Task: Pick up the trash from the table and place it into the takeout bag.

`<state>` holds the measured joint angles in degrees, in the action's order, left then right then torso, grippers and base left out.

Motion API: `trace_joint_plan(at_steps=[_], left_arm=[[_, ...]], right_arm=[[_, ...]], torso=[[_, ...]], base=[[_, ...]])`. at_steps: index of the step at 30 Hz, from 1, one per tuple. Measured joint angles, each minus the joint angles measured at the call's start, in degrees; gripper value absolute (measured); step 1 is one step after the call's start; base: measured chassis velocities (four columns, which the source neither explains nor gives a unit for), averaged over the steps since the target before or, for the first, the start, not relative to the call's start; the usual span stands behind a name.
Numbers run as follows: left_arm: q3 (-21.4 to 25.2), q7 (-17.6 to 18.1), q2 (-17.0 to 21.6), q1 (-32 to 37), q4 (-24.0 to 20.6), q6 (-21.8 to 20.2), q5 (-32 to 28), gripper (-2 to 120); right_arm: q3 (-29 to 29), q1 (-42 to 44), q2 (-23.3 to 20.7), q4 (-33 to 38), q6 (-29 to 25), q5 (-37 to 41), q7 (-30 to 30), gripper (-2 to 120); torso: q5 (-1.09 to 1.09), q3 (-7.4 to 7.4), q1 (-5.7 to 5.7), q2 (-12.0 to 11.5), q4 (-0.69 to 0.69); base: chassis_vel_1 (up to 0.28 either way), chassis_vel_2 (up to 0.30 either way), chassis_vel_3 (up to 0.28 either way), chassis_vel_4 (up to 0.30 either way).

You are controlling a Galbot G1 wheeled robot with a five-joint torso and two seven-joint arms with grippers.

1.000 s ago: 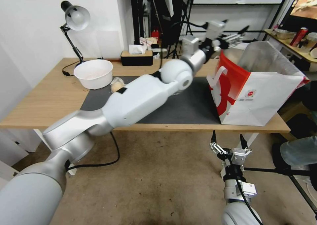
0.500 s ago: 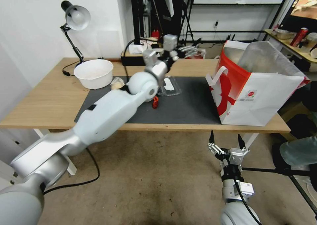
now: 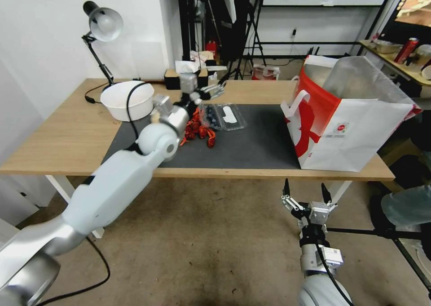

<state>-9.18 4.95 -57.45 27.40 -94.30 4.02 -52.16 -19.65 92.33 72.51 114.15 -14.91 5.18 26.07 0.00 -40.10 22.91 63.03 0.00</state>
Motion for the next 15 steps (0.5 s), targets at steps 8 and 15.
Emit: trace_joint_plan(at_steps=[8,15], left_arm=[[5.50,0.55,3.01,7.31,-4.87,-1.99,2.38,100],[9.97,0.73,3.61,13.75,-7.86,-2.41,4.51,100]], right_arm=[[-0.14,0.51,0.07,0.08,-0.17,-0.07,-0.01,100],[-0.13,0.53,0.05,0.24,-0.20,-0.09,0.00,100]], torso=[[0.00,0.00,0.00,0.00,0.00],[0.00,0.00,-0.01,0.00,-0.01]], base=[[0.000,0.000,0.000,0.000],[0.000,0.000,0.000,0.000]])
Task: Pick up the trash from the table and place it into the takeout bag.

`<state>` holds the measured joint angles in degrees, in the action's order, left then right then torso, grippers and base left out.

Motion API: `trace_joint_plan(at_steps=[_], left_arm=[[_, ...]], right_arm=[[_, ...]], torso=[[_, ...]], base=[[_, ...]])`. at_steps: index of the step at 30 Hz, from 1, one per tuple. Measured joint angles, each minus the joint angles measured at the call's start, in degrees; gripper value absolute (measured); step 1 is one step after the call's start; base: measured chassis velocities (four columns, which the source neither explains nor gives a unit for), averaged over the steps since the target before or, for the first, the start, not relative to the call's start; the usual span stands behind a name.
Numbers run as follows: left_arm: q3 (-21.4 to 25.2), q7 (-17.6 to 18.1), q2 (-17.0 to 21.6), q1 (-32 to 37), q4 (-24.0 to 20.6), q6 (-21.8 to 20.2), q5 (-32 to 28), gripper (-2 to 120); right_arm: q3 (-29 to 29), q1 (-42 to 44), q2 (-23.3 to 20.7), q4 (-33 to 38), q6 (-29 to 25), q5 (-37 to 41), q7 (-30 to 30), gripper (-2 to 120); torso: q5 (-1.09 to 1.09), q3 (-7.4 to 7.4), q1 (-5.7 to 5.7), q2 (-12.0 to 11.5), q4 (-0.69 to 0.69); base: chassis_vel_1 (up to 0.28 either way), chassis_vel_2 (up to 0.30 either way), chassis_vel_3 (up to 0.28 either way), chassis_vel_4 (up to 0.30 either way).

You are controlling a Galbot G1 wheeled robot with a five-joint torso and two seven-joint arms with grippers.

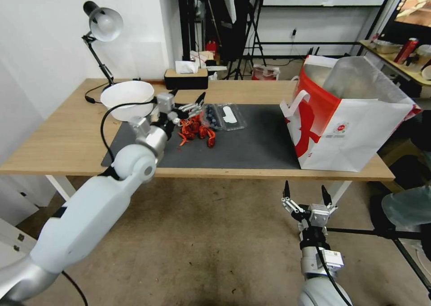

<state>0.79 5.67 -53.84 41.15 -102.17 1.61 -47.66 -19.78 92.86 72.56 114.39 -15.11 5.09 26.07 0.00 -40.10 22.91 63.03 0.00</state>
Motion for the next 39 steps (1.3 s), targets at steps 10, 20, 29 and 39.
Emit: trace_joint_plan(at_steps=[10,20,29,39], left_arm=[[7.24,-0.35,0.55,10.20,-3.19,1.50,5.42,100],[15.55,-1.76,-1.55,22.25,-5.85,3.78,12.04,100],[21.98,-3.44,-4.52,31.88,-8.06,5.12,15.23,100],[26.39,-5.04,-9.42,38.17,-8.33,8.08,20.21,100]], right_arm=[[0.13,0.33,-0.07,-0.06,-0.15,-0.15,0.02,100],[0.25,0.34,-0.07,-0.36,-0.41,-0.17,0.03,100],[0.72,0.01,0.00,-0.76,-0.58,-0.36,-0.04,100],[0.75,-0.04,-0.02,-1.22,-0.90,-0.36,-0.07,100]], torso=[[0.00,0.00,0.00,0.00,0.00],[-0.01,0.00,0.01,0.00,0.01],[0.00,0.00,0.01,0.00,0.00],[0.00,0.00,0.01,0.00,0.00]], base=[[0.000,0.000,0.000,0.000],[0.000,0.000,0.000,0.000],[0.000,0.000,0.000,0.000],[0.000,0.000,0.000,0.000]])
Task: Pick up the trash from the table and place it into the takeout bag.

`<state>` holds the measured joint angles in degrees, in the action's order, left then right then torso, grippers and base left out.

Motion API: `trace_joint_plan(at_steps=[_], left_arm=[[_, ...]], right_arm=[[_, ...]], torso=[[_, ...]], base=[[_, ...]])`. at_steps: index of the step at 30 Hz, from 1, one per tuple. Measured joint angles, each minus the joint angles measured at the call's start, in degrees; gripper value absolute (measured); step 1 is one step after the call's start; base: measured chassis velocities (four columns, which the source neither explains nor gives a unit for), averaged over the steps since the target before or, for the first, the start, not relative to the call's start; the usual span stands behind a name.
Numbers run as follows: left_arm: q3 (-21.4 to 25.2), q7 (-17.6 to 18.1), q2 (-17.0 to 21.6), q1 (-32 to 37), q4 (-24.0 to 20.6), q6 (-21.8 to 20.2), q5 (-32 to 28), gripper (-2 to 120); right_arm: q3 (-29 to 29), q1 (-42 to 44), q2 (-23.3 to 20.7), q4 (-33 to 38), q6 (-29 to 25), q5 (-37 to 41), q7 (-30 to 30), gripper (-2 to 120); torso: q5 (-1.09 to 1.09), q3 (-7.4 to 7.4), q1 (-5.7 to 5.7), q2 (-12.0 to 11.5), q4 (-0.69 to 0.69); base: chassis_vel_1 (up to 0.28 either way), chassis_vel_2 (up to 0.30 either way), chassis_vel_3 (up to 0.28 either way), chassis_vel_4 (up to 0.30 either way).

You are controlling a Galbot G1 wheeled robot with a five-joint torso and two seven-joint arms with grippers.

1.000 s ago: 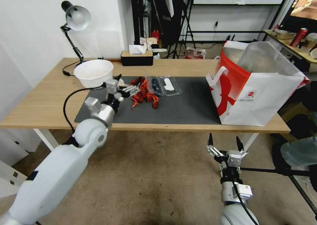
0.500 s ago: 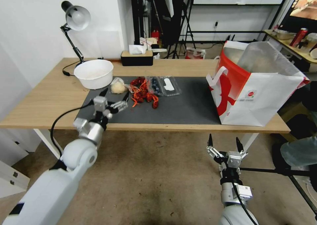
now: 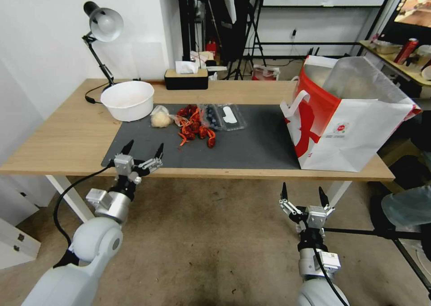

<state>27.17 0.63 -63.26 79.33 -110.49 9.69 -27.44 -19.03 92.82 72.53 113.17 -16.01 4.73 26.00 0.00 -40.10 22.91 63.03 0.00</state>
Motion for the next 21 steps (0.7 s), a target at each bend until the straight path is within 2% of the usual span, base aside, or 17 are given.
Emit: trace_joint_plan(at_steps=[10,21], left_arm=[[2.82,-1.33,-3.51,7.00,0.63,4.16,4.13,100],[3.32,-2.04,-4.70,9.82,1.14,5.86,5.97,100]], right_arm=[[0.09,0.07,-0.05,-0.15,-0.43,0.14,-0.42,100],[0.12,0.03,-0.36,0.07,-0.79,0.53,-1.16,100]], torso=[[0.00,-0.01,0.00,0.00,0.01],[0.00,-0.01,0.00,-0.01,0.00]], base=[[0.000,0.000,0.000,0.000],[0.000,0.000,0.000,0.000]])
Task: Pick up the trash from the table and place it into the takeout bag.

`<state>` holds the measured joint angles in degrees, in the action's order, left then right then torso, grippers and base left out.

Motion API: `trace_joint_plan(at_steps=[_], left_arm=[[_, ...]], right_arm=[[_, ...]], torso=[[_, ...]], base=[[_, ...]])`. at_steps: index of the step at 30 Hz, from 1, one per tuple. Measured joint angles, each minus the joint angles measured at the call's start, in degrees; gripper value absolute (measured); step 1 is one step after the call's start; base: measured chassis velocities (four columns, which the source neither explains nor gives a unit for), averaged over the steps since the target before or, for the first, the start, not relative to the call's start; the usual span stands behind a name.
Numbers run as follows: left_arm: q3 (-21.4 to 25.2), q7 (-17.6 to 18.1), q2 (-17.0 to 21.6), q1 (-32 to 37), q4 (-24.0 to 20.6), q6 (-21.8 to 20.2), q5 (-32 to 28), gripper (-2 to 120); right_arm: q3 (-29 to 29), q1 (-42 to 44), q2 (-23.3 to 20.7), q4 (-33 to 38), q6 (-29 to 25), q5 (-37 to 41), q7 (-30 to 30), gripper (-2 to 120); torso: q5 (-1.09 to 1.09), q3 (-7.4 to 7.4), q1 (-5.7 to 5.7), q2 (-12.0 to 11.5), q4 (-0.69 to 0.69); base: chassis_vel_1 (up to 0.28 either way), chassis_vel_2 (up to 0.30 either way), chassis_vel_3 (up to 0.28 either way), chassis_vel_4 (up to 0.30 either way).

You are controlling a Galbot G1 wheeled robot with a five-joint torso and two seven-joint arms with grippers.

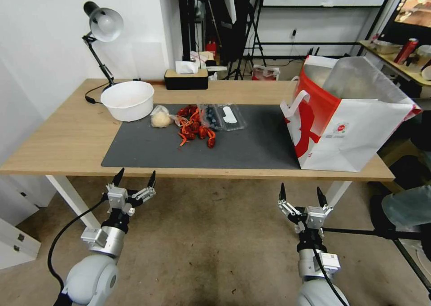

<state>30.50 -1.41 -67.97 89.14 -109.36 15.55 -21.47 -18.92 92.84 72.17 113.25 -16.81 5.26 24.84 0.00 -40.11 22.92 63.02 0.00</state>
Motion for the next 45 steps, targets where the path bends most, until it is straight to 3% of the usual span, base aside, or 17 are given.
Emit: trace_joint_plan(at_steps=[20,34,45], left_arm=[[0.47,-0.19,0.94,-0.08,-0.79,-0.94,0.06,100],[-5.76,1.68,6.63,-11.47,-0.41,-8.82,-5.72,100],[-11.82,3.45,11.01,-22.27,5.42,-14.44,-13.09,100]], right_arm=[[0.18,0.02,-0.05,-0.13,-0.11,0.02,0.00,100],[0.10,-0.27,-0.13,-0.18,0.13,-0.18,0.05,100],[0.11,-0.91,0.68,-0.78,0.46,-0.81,0.06,100]], torso=[[0.00,0.00,0.00,0.00,0.01],[0.00,0.00,0.00,0.00,0.00],[-0.01,0.00,0.00,0.00,0.00]], base=[[0.000,0.000,0.000,0.000],[0.000,0.000,0.000,0.000],[0.000,0.000,0.000,0.000]])
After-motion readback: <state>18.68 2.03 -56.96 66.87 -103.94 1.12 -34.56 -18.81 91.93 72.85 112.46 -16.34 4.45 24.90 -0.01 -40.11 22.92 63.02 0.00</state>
